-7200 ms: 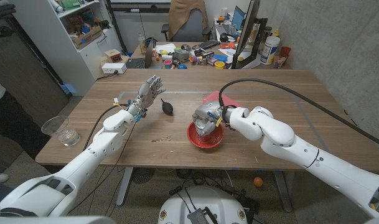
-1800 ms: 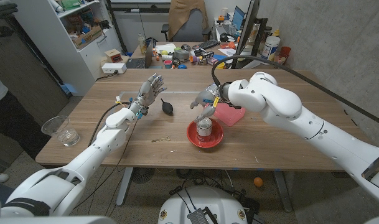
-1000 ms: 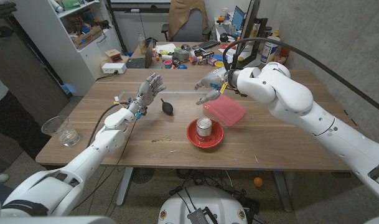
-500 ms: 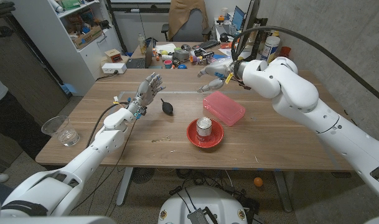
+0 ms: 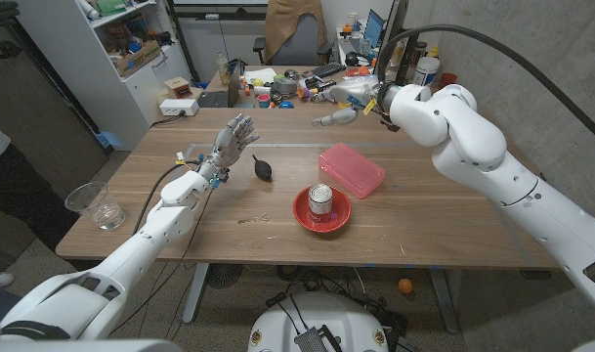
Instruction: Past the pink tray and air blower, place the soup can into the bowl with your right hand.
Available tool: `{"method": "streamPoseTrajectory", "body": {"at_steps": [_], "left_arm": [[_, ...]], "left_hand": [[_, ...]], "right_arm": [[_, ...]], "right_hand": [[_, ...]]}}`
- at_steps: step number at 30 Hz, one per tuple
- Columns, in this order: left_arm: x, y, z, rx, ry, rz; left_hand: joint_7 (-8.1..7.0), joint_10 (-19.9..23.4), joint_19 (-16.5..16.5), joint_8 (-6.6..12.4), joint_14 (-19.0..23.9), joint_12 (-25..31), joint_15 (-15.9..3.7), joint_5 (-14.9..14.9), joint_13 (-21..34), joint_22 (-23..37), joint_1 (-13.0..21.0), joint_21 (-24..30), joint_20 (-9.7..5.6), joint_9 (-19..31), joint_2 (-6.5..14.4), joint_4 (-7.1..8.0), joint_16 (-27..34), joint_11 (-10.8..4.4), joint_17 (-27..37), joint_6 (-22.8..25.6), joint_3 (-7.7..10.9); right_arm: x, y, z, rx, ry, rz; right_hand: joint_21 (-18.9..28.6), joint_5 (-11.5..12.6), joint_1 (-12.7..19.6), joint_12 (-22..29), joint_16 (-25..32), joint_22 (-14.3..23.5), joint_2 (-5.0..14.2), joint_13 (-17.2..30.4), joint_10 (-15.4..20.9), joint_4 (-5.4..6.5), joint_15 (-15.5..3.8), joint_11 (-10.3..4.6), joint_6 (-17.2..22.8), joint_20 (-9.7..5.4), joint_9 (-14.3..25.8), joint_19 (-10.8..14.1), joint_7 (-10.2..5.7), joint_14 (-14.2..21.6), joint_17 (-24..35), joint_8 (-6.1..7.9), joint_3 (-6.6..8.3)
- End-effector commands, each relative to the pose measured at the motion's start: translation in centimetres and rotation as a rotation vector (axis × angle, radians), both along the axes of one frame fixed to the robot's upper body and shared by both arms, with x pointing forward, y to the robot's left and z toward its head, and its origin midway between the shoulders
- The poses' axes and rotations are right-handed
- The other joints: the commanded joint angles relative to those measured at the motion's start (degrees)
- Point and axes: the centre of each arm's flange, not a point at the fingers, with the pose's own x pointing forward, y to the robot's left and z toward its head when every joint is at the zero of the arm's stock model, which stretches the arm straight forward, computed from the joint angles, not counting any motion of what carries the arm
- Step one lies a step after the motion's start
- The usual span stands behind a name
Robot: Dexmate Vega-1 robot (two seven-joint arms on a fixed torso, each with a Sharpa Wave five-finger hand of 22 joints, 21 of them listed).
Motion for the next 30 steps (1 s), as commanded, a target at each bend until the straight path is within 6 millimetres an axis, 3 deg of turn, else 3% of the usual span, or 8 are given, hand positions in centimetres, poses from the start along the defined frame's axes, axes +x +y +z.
{"method": "streamPoseTrajectory", "body": {"at_steps": [1,11,20,30], "left_arm": [[-0.7,0.7,0.0,0.007,-0.014,-0.008],[-1.6,1.8,0.1,0.016,-0.042,-0.029],[-2.5,2.5,-0.2,0.045,-0.045,-0.039],[-3.4,3.0,-0.8,0.038,-0.065,-0.047]], "left_hand": [[-0.22,-4.23,-4.31,-0.05,-2.96,-0.05,0.04,0.15,0.3,0.22,0.08,-0.27,0.69,0.14,3.96,-0.06,-0.13,0.19,0.16,-2.45,-0.13],[-0.19,-4.18,-4.24,-0.04,-2.91,-0.05,-0.01,0.18,0.3,0.23,0.1,-0.3,0.71,0.14,4.1,-0.03,-0.12,0.12,0.15,-2.4,-0.1],[-0.26,-4.14,-4.2,-0.02,-2.88,-0.04,-0.02,0.2,0.3,0.23,0.11,-0.33,0.73,0.14,4.18,-0.01,-0.12,0.14,0.15,-2.33,-0.07],[-0.22,-4.15,-4.19,-0.04,-2.89,-0.06,0.01,0.22,0.3,0.24,0.11,-0.38,0.76,0.14,4.21,0.0,-0.14,0.16,0.15,-2.38,-0.07]], "right_arm": [[0.4,-1.2,1.0,0.106,-0.054,0.015],[0.1,-1.6,0.5,0.185,-0.101,0.027],[-0.8,-2.1,-0.8,0.25,-0.109,0.024],[-2.1,-2.0,-1.5,0.257,-0.114,0.025]], "right_hand": [[-0.87,0.38,-0.48,0.16,-0.27,0.11,0.06,0.08,-0.17,0.19,0.32,-0.03,0.23,0.38,0.17,-1.36,-0.17,-0.96,0.06,0.0,-0.44],[-2.28,0.45,-0.48,0.27,-0.25,0.15,0.3,0.06,-0.17,0.02,0.18,-0.32,0.4,0.53,0.14,-3.14,-0.6,-2.33,0.0,0.09,-0.61],[-3.51,0.45,-0.59,0.66,-0.12,0.18,0.29,0.03,0.7,-0.11,0.27,0.08,1.44,-0.24,0.12,-4.67,-0.94,-3.08,-0.09,0.45,-0.92],[-3.58,0.44,-0.74,0.86,0.42,0.19,0.36,0.0,1.23,-0.19,0.21,0.07,2.28,-1.2,0.09,-3.52,-1.01,-2.1,-0.17,0.63,-1.19]]}}
